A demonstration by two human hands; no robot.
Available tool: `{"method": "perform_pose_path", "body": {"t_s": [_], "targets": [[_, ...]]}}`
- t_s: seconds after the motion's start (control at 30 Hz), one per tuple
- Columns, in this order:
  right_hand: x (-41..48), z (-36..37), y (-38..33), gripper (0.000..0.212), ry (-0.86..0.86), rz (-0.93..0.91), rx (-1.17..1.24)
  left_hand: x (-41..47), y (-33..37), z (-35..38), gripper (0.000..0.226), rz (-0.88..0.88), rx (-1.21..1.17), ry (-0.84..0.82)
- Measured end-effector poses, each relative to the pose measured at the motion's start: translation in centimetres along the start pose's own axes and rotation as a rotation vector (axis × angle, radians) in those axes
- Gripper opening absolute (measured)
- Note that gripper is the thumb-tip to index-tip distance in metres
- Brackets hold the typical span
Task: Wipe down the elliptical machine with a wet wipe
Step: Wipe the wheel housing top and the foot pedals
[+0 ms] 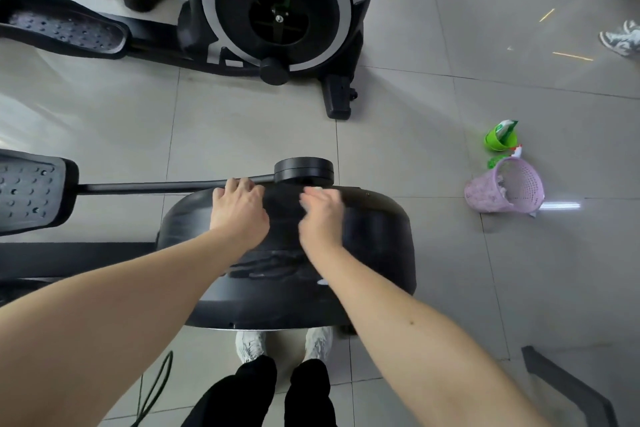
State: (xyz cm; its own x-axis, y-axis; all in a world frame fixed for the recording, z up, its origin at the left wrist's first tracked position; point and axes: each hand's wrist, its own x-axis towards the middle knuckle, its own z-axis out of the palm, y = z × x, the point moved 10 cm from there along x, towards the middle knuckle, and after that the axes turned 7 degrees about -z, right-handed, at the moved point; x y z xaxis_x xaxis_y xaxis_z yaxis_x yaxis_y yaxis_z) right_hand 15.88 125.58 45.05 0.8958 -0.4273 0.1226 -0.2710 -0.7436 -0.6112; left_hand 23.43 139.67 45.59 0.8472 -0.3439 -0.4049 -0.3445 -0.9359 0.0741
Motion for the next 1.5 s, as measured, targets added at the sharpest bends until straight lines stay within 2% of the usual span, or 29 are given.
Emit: {"method": "perform_pose_path", "body": {"t_s": [0.1, 0.2, 0.27, 0.33, 0.37, 0.43, 0.5, 0.53, 0.6, 0.67, 0.73, 0.77, 0.87, 0.93, 0.97, 1.03, 1.1, 1.17, 1.2, 1.27, 1.4, 1.43, 1.5], "targets": [[-0.9, 2.6, -3.1, 0.032, -0.194, -0.096, 0.065, 0.1, -0.2, 0.2, 0.04, -0.008, 0.003, -0.008], [-0.4, -0.2, -0.3, 0.04, -0.156, -0.171, -0.011, -0.1, 0.2, 0.0, 0.038, -0.003, -0.012, 0.002], [-0.1, -3.9, 4.7, 0.036, -0.042, -0.035, -0.107, -0.4, 0.7, -0.1, 0.038, 0.019, -0.018, 0.006], [-1.3, -7.5, 10.3, 0.009, 0.057, 0.301, -0.139, -0.7, 1.1, -0.1, 0.04, 0.038, -0.041, 0.005], [-2.2, -8.2, 12.3, 0.005, 0.107, 0.443, -0.11, -0.9, 1.2, 0.0, 0.041, 0.042, -0.056, 0.007], [-3.3, -7.6, 11.8, 0.007, 0.104, 0.515, -0.059, -1.3, 1.2, 0.2, 0.044, 0.037, -0.094, 0.003], [-4.4, -6.5, 7.6, 0.002, 0.113, 0.452, -0.029, -1.9, 1.2, 0.4, 0.046, 0.017, -0.145, 0.008], [-4.9, -5.4, 4.9, 0.003, 0.106, 0.356, 0.014, -2.2, 1.2, 0.4, 0.046, 0.005, -0.178, 0.016], [-6.5, -2.6, -1.2, 0.021, -0.039, 0.069, -0.019, -2.5, 1.1, 0.5, 0.048, -0.053, -0.26, 0.013], [-8.1, -1.2, -3.9, 0.032, -0.157, -0.103, 0.01, -3.0, 1.0, 0.7, 0.05, -0.108, -0.354, 0.025], [-7.7, -2.9, -2.2, 0.037, -0.118, -0.103, 0.034, -3.2, 1.4, 0.7, 0.051, -0.12, -0.402, 0.051], [-7.2, -4.5, 0.0, 0.037, -0.048, -0.04, 0.02, -3.2, 1.3, 0.6, 0.05, -0.121, -0.41, 0.06], [-8.1, -9.1, 7.9, 0.021, 0.134, 0.348, -0.07, -3.2, 1.3, 0.6, 0.049, -0.083, -0.383, 0.07], [-9.2, -9.2, 9.1, 0.013, 0.187, 0.473, -0.087, -3.3, 0.8, 0.6, 0.048, -0.068, -0.36, 0.072], [-9.2, -8.4, 7.6, 0.012, 0.2, 0.439, -0.068, -3.4, 0.6, 0.7, 0.047, -0.057, -0.345, 0.07], [-9.3, -5.5, 2.5, 0.018, 0.169, 0.26, 0.0, -3.8, 0.6, 1.1, 0.047, -0.031, -0.303, 0.056], [-10.0, -2.4, -2.6, 0.023, 0.032, 0.07, 0.02, -4.2, 0.9, 1.5, 0.049, -0.002, -0.243, 0.022], [-10.3, -0.8, -4.5, 0.018, -0.093, -0.01, -0.009, -4.8, 1.2, 2.0, 0.055, 0.032, -0.179, -0.007], [-10.1, -1.1, -3.9, 0.014, -0.104, -0.015, -0.031, -5.0, 1.3, 2.1, 0.059, 0.054, -0.153, -0.012], [-9.6, -4.0, -0.1, 0.015, 0.002, 0.058, -0.059, -5.2, 1.4, 2.5, 0.067, 0.099, -0.093, -0.041], [-12.4, -10.6, 9.9, 0.014, 0.192, 0.475, -0.12, -5.6, 1.8, 3.5, 0.098, 0.171, 0.036, -0.076], [-13.3, -10.8, 10.5, 0.015, 0.221, 0.539, -0.118, -5.9, 2.1, 3.8, 0.107, 0.191, 0.084, -0.077], [-14.3, -9.5, 8.7, 0.016, 0.261, 0.538, -0.086, -6.4, 2.8, 4.3, 0.118, 0.222, 0.165, -0.056]]}}
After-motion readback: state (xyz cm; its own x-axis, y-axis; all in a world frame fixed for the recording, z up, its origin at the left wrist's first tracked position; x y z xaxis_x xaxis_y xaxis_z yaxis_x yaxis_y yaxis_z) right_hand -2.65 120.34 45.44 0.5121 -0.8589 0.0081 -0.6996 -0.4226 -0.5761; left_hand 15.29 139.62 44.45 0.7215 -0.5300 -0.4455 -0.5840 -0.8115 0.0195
